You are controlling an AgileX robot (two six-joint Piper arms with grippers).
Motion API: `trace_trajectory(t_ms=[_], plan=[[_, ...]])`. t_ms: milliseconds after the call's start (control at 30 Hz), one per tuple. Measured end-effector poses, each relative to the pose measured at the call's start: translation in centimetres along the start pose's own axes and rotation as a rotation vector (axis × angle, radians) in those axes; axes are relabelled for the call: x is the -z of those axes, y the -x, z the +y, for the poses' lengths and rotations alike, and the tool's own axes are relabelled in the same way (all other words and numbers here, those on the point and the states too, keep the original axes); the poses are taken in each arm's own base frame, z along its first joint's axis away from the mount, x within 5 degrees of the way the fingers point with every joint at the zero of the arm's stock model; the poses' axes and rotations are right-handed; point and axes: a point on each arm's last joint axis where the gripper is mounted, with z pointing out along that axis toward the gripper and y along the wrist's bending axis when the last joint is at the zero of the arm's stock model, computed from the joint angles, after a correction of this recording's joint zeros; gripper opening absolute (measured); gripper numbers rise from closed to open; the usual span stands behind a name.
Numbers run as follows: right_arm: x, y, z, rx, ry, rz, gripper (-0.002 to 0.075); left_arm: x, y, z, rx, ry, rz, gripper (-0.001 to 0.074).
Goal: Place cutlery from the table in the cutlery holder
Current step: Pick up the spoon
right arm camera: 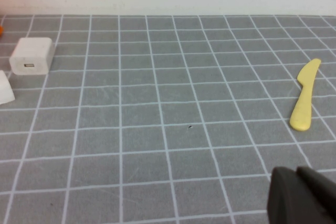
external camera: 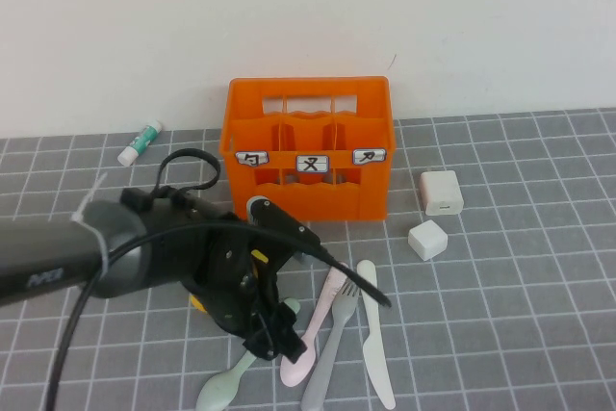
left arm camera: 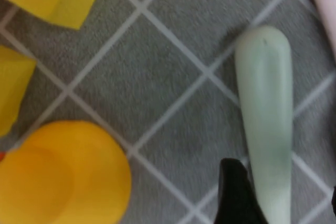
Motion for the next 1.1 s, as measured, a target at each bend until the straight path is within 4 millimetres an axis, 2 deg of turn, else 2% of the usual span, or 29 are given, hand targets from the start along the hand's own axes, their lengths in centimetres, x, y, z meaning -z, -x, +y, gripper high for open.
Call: trace_trajectory(t_ms=[300, 733, 800, 967, 1100], plan=[[0.0, 0.0, 0.0, 0.000, 0.000, 0.000, -0.0003, -1.9, 1.4, 0.2, 0.023, -0.002, 0.017, 0.0355], [0.0, 0.0, 0.0, 0.000, 0.000, 0.000, -0.0003, -2.5, 1.4, 0.2, 0.044, -0.011, 0.039, 0.0348], [0.0, 0.0, 0.0, 0.000, 0.000, 0.000, -0.0003, -2.5, 1.4, 0.1, 0.046, -0.013, 0.042, 0.0325], [0.0, 0.0, 0.0, 0.000, 0.000, 0.000, -0.0003, -2.6, 1.5, 0.2, 0.046, -0.013, 0.042, 0.0169], [0.0, 0.0, 0.0, 0.000, 0.000, 0.000, -0.0003, -2.5, 1.5, 0.1, 0.058, -0.019, 0.042, 0.0157]])
